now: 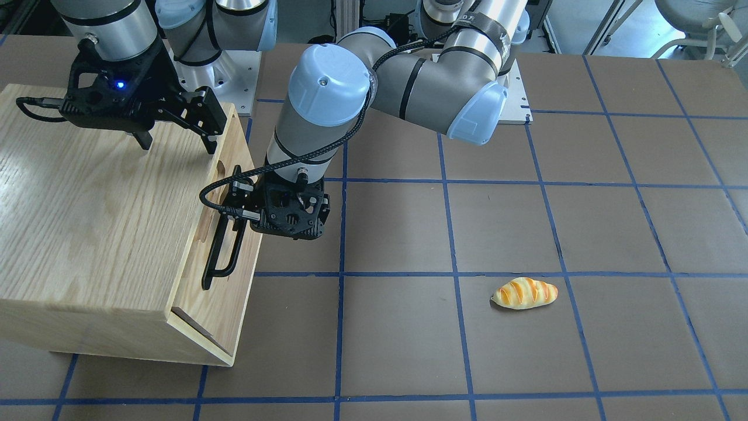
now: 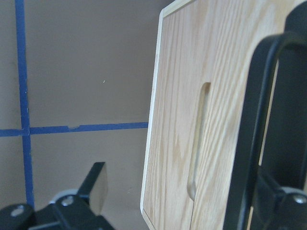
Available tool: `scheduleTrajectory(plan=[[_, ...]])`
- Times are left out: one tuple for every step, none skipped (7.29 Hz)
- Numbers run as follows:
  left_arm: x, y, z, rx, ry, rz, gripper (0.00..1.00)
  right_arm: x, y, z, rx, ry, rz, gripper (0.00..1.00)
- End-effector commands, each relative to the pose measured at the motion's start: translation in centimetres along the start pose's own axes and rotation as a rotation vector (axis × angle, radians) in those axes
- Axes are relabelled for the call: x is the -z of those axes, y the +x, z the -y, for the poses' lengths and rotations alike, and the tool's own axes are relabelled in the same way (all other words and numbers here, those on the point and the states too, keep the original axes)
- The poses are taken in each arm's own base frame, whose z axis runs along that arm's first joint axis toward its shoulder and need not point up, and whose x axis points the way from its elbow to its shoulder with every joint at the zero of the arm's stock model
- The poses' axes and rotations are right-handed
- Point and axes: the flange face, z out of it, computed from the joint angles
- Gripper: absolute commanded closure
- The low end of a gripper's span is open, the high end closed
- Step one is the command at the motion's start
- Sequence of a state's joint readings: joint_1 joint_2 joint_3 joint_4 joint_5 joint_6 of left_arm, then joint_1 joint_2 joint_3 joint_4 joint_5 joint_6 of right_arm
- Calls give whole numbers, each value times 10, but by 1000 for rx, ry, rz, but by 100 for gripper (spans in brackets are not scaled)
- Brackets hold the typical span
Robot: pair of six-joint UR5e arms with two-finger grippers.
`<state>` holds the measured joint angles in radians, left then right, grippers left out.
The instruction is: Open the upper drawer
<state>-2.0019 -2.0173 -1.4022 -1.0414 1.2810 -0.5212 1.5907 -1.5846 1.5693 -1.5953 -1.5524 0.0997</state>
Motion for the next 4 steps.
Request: scheduleTrajectory(plan=[[4,-1,1,-4,15,14,0,0,0,0,0,0,2,0],[10,-1,1,-7,22,11,0,0,0,0,0,0,2,0],[10,-1,0,-7,18,15,0,0,0,0,0,0,2,0],[15,-3,1,-8,24,23,0,0,0,0,0,0,0,0]])
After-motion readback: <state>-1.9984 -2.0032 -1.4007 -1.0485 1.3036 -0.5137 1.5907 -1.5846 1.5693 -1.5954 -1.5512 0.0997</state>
